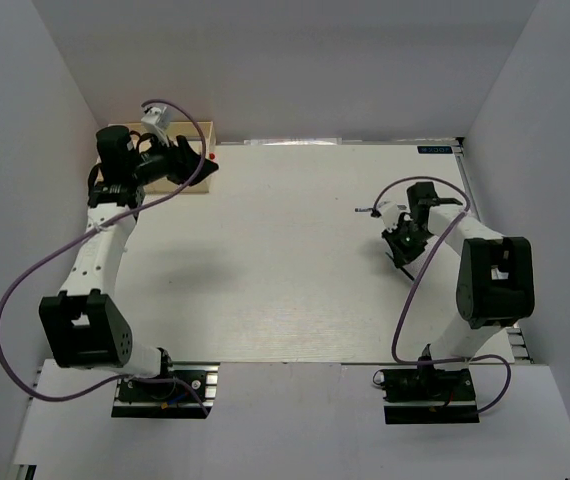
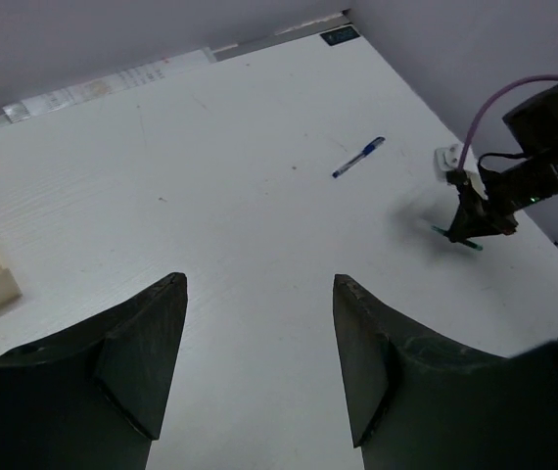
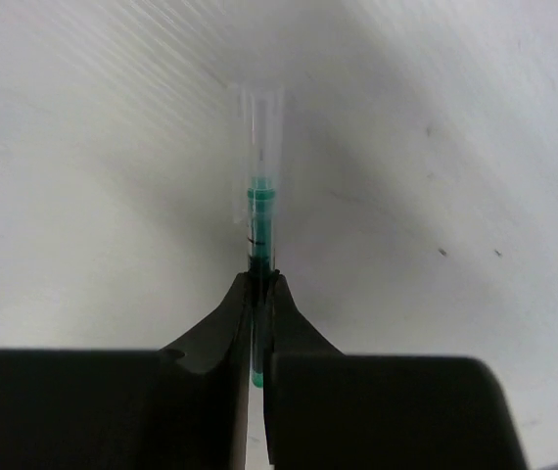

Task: Sort the stationery into containers
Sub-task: Pick up the pen from the center of the board.

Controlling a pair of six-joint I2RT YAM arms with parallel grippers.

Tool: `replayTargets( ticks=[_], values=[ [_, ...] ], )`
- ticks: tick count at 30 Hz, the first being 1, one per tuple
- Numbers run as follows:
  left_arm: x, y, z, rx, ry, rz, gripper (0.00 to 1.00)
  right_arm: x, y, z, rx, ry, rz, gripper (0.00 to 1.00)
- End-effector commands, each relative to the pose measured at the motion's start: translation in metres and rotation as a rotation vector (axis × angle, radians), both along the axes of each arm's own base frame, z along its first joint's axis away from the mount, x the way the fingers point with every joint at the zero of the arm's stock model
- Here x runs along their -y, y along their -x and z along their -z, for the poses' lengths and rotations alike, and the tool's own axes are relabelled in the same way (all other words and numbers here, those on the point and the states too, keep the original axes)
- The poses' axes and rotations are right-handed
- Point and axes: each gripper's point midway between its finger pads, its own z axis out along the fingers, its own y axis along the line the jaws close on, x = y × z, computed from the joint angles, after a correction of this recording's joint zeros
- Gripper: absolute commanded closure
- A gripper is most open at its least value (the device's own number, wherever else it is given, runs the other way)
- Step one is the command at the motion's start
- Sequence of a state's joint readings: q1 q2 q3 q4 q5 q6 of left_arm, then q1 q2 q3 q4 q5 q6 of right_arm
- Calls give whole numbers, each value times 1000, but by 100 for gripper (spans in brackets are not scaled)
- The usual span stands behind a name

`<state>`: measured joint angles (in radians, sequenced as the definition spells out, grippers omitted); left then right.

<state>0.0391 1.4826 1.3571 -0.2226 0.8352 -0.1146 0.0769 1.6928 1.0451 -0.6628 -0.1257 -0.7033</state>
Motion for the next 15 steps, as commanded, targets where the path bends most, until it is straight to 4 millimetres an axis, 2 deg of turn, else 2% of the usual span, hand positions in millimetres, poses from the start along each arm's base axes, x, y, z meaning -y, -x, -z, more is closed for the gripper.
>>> replayTargets(
  ticks=[1,2,3,4,5,6,7,8,9,10,11,13,15],
  values=[
    [15,29,-21,61,83,58,29,-63,-26,-76,101,-304,32,100],
    [24,38,-29,90,102,95,29,-75,-31,-94,115,-374,43,100],
    [26,42,-28,90,122,109,29,-89,-34,-110,118,-442,49,100],
    [39,51,-15,36,153,142,29,-114,-38,-141,111,-587,73,100],
    [46,56,-14,44,164,169,29,-128,-39,-159,108,-670,79,100],
    [52,62,-12,41,173,189,29,-140,-50,-180,150,-755,72,100],
    [65,70,-2,20,183,222,29,-160,-45,-206,82,-897,120,100],
    [73,75,1,12,191,242,29,-168,-43,-223,70,-977,139,100],
    [81,82,5,-1,206,271,29,-179,-56,-250,153,-1077,91,100],
    [89,88,11,-18,232,294,29,-188,-54,-265,69,-1163,197,100],
    [105,98,13,-29,245,340,29,-191,-50,-267,41,-1202,238,100],
    [121,109,19,-75,311,371,28,-200,-57,-290,57,-1286,236,100],
    [142,124,21,-110,359,434,28,-203,-61,-295,-18,-1316,314,100]
  ],
)
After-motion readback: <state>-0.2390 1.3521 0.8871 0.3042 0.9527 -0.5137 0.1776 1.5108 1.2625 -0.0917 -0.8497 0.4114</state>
